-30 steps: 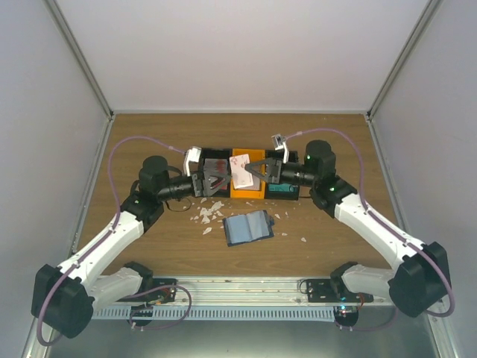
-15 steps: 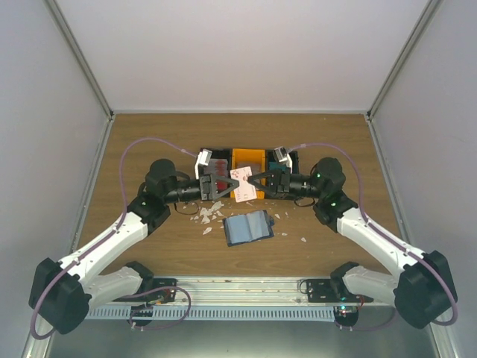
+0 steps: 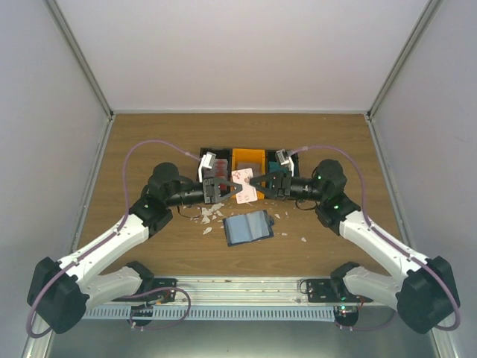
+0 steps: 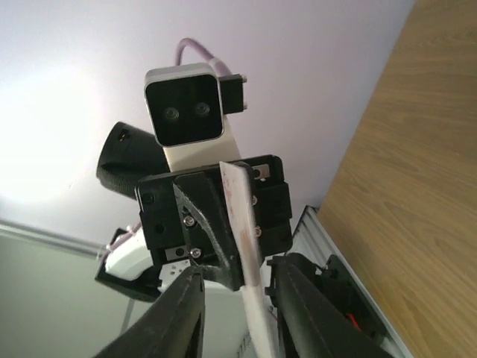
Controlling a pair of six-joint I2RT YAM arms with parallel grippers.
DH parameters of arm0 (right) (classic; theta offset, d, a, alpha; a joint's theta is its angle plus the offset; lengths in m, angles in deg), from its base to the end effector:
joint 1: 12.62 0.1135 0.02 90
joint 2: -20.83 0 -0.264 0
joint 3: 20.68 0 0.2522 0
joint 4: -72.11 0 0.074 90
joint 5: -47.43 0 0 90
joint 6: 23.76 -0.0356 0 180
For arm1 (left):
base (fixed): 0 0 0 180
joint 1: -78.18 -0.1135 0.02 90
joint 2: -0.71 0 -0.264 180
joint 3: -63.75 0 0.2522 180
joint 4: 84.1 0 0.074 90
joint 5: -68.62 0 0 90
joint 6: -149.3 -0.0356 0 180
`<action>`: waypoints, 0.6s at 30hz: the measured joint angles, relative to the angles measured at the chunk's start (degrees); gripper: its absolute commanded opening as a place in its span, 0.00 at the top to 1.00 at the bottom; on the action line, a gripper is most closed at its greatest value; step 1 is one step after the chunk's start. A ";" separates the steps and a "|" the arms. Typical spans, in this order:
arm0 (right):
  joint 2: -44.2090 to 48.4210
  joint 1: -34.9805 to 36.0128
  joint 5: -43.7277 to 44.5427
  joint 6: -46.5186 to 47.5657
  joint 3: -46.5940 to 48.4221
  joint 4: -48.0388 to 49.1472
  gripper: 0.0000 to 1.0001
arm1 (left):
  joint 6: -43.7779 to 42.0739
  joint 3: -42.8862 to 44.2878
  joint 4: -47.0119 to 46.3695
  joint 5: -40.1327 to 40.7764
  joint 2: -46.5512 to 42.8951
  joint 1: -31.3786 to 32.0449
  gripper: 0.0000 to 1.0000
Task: Put the credit cards into the card holder
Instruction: Insert the credit card into the card holder.
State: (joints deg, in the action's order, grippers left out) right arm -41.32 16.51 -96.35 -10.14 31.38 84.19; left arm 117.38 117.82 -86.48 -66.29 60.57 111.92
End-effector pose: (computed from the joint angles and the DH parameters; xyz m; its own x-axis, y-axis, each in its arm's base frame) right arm 0.1956 0.1419 0.3060 -0.9569 0.1242 -0.2626 -0.2631 0.0127 0.9647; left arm 0.1834 -0.1528 0.3105 -0.8575 -0.1502 -0.4922 0.4759 0.1325 -0.8695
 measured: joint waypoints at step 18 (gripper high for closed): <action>3.52 9.49 35.43 37.70 0.94 -44.46 0.53 | 3.54 -18.80 6.34 14.47 6.08 0.50 1.00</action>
State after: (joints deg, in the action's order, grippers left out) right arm -37.80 25.99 -60.92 27.56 32.32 39.73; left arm 120.92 99.03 -80.14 -51.82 66.64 112.42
